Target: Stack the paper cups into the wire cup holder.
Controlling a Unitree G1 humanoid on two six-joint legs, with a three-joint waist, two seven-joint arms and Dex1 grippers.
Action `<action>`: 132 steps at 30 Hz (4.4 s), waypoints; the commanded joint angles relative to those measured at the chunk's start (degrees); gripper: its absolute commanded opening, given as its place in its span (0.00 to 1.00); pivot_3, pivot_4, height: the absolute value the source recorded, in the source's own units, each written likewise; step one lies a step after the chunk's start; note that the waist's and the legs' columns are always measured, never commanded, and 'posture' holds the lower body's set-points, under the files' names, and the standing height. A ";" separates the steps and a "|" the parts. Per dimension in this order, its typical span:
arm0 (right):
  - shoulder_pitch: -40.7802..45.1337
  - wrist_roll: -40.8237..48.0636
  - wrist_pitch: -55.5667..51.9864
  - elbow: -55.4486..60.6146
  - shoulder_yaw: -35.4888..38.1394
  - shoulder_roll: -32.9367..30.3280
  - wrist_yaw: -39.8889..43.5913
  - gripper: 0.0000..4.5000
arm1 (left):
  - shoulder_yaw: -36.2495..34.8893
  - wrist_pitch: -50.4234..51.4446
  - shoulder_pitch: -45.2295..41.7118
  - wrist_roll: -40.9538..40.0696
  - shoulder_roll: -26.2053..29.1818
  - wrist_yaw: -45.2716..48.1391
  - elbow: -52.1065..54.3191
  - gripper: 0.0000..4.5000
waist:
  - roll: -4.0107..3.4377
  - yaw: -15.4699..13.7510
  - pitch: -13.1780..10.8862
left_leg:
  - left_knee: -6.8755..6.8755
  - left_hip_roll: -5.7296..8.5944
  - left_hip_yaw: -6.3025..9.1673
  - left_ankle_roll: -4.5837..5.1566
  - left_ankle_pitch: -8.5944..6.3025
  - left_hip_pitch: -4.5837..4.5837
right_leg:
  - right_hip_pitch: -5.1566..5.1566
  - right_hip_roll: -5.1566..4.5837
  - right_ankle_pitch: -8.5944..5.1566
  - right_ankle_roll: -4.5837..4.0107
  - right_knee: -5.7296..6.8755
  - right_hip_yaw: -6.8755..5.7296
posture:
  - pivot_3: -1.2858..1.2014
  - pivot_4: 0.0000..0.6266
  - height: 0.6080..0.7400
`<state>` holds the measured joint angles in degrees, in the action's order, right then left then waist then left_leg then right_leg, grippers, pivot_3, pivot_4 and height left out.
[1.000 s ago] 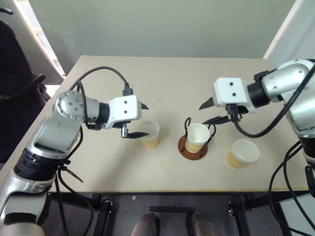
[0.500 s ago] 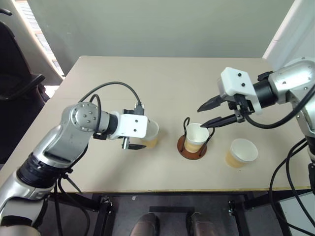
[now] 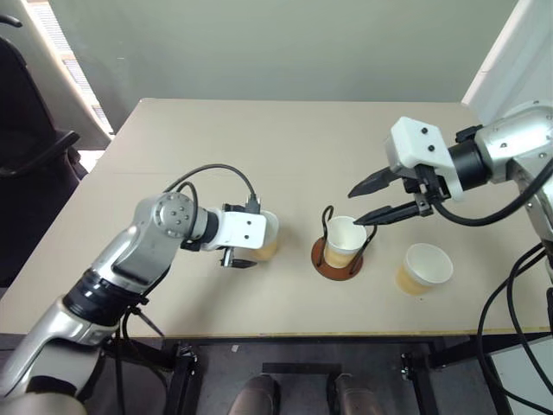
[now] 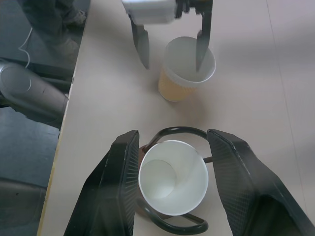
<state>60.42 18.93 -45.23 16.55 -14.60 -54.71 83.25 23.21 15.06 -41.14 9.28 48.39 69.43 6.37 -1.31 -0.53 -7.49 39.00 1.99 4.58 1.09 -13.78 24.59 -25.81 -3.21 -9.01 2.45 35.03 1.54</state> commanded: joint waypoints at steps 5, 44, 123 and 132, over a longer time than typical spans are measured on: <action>0.57 1.43 0.15 2.62 2.21 -0.99 -1.35 0.51 | -0.75 -6.68 -2.52 0.77 -3.13 -0.12 -6.16 0.70 | 0.00 0.01 0.00 | -0.03 -0.01 0.01 -0.01 0.00 0.01 | -0.04 0.01 0.01 0.02 0.01 0.00 | 0.52 0.24 1.00; -18.26 21.77 -15.22 15.60 27.22 -22.64 -11.47 0.99 | -6.98 -3.15 -33.68 -22.96 -18.05 22.93 -22.58 0.00 | 0.02 -0.63 -0.01 | 0.18 -0.03 -0.17 0.34 -0.16 0.40 | -0.07 -0.03 0.36 1.04 -0.23 0.02 | 0.52 0.24 1.00; -57.88 11.37 -7.36 22.95 37.60 -30.41 -18.78 1.00 | -12.32 -1.02 -23.30 -23.62 -12.58 19.23 -27.16 0.99 | -0.11 -1.40 0.07 | 1.24 0.05 -0.43 0.85 -0.81 0.36 | 0.33 -0.08 -0.20 1.92 -0.10 0.21 | 0.52 0.24 1.00; -57.82 6.21 -0.49 21.43 27.59 -29.73 -20.10 1.00 | -14.91 2.96 -19.13 -26.35 -11.38 16.44 -19.44 0.99 | -0.11 -1.30 0.07 | 1.23 0.06 -0.44 0.85 -0.81 0.32 | 0.34 -0.08 -0.20 1.92 -0.09 0.21 | 0.52 0.24 1.00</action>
<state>2.49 27.11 -47.52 38.39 14.20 -84.13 63.85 10.62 17.55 -59.71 -15.86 36.17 86.35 -15.42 -1.42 -1.83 -7.42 40.23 2.05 4.14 1.94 -14.59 24.92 -25.46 -3.29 -9.21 4.36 34.95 1.75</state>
